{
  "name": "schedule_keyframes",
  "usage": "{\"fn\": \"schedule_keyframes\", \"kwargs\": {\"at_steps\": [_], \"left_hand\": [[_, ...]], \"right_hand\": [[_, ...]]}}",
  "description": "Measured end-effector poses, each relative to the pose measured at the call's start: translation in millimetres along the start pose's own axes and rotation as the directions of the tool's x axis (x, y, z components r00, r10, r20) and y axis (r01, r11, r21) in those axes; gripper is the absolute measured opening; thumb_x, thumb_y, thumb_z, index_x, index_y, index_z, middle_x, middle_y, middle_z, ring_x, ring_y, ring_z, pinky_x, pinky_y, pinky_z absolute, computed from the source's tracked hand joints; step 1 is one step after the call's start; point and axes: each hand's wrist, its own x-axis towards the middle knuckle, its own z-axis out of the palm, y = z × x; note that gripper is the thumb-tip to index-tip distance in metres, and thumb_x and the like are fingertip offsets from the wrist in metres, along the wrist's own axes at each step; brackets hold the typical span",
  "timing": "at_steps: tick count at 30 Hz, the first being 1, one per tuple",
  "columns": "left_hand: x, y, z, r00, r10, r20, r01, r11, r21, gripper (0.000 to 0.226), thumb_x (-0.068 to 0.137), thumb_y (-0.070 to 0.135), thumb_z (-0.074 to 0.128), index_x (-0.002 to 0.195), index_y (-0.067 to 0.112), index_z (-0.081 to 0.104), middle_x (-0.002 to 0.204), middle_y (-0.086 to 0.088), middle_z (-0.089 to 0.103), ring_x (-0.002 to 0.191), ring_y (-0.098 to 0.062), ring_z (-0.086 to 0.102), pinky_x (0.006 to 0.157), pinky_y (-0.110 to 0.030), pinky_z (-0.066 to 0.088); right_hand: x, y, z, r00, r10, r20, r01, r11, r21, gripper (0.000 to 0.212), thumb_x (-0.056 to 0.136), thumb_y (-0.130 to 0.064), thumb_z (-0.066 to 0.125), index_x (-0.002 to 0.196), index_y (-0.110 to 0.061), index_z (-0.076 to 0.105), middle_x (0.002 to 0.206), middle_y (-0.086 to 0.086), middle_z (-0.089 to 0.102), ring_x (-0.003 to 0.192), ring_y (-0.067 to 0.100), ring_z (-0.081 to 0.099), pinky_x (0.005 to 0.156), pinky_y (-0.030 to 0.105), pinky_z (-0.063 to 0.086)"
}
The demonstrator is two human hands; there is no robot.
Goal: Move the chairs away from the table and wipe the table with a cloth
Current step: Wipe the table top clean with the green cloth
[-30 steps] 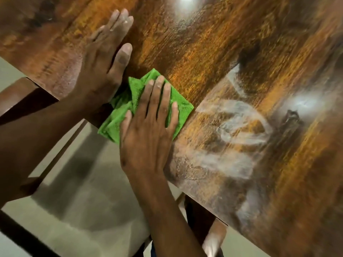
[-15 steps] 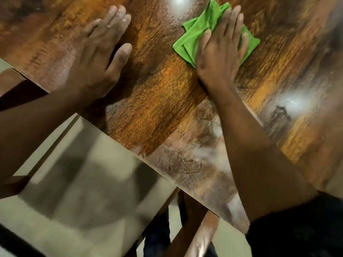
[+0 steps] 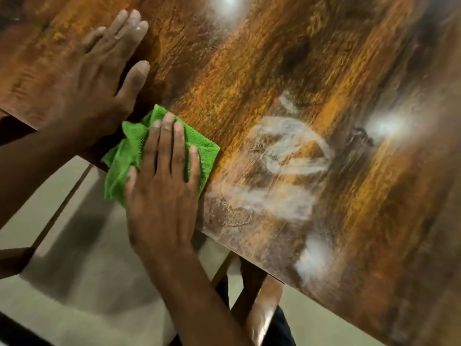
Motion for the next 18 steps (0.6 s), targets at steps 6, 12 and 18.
{"fn": "schedule_keyframes", "kwargs": {"at_steps": [6, 12, 18], "left_hand": [[-7, 3, 3, 0.999, -0.024, -0.022, 0.024, 0.999, -0.026, 0.056, 0.116, 0.035, 0.032, 0.168, 0.018, 0.023, 0.175, -0.005, 0.021, 0.153, 0.016, -0.002, 0.132, -0.030, 0.005], [-6, 2, 3, 1.000, -0.026, -0.016, 0.025, 1.000, -0.019, 0.056, 0.116, 0.039, 0.030, 0.168, 0.020, 0.022, 0.175, -0.002, 0.021, 0.159, 0.002, 0.005, 0.133, -0.032, 0.005], [-7, 3, 4, 1.000, -0.004, -0.022, 0.004, 1.000, 0.014, 0.057, 0.116, 0.040, 0.029, 0.168, 0.019, 0.022, 0.176, -0.004, 0.021, 0.163, -0.011, 0.012, 0.133, -0.044, 0.009]], "right_hand": [[38, 38, -12, 0.999, -0.032, -0.035, 0.031, 0.999, -0.015, 0.074, 0.112, -0.043, 0.029, 0.169, -0.007, -0.001, 0.178, 0.012, -0.007, 0.165, 0.023, -0.007, 0.134, 0.045, 0.004], [162, 131, -49, 0.983, 0.126, -0.131, -0.139, 0.986, -0.096, 0.071, 0.111, -0.044, 0.019, 0.168, -0.005, 0.002, 0.178, 0.014, -0.002, 0.165, 0.026, -0.002, 0.133, 0.049, 0.005], [172, 165, -56, 0.963, 0.166, -0.213, -0.191, 0.976, -0.101, 0.069, 0.110, -0.042, 0.014, 0.169, -0.006, 0.008, 0.178, 0.011, 0.005, 0.166, 0.024, 0.003, 0.133, 0.046, 0.006]]}}
